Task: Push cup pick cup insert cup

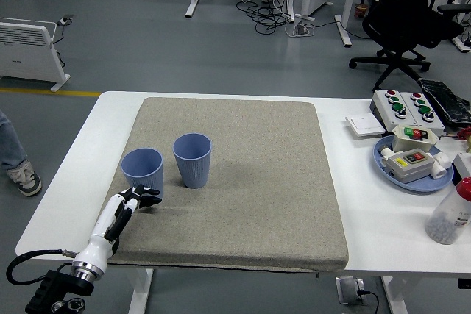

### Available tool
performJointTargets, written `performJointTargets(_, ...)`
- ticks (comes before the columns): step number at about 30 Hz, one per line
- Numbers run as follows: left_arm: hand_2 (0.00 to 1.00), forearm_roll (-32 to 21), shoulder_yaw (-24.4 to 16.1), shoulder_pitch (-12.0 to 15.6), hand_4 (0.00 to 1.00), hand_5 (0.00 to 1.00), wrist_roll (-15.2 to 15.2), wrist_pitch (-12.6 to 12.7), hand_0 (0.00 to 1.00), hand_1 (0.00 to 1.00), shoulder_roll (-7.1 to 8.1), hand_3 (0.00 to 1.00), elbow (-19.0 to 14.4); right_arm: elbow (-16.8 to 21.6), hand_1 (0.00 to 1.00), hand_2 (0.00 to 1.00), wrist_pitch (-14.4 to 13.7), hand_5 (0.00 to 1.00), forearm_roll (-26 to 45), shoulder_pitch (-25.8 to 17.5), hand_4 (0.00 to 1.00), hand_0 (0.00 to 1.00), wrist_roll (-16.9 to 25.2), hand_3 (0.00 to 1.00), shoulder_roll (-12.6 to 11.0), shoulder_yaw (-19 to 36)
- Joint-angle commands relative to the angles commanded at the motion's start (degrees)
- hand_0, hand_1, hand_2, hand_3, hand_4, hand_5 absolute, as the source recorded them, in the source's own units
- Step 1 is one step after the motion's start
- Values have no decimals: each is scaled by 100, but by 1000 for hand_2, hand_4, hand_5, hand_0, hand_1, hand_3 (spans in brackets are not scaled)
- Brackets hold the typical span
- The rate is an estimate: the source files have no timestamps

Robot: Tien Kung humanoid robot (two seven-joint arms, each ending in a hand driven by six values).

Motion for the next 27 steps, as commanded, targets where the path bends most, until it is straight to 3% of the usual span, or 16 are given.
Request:
performJointTargets(13, 566, -118, 64, -488, 549, 998, -80, -15, 698, 635, -107, 579, 534, -1, 605, 686, 9, 540, -43, 6, 190, 708, -10, 618, -4, 17)
performJointTargets(27, 564, -625, 342, -1125, 537, 998, -113, -107, 694, 632, -223, 577, 1273, -1, 605, 686, 16, 540, -77, 12, 191, 709, -19, 619, -10, 38)
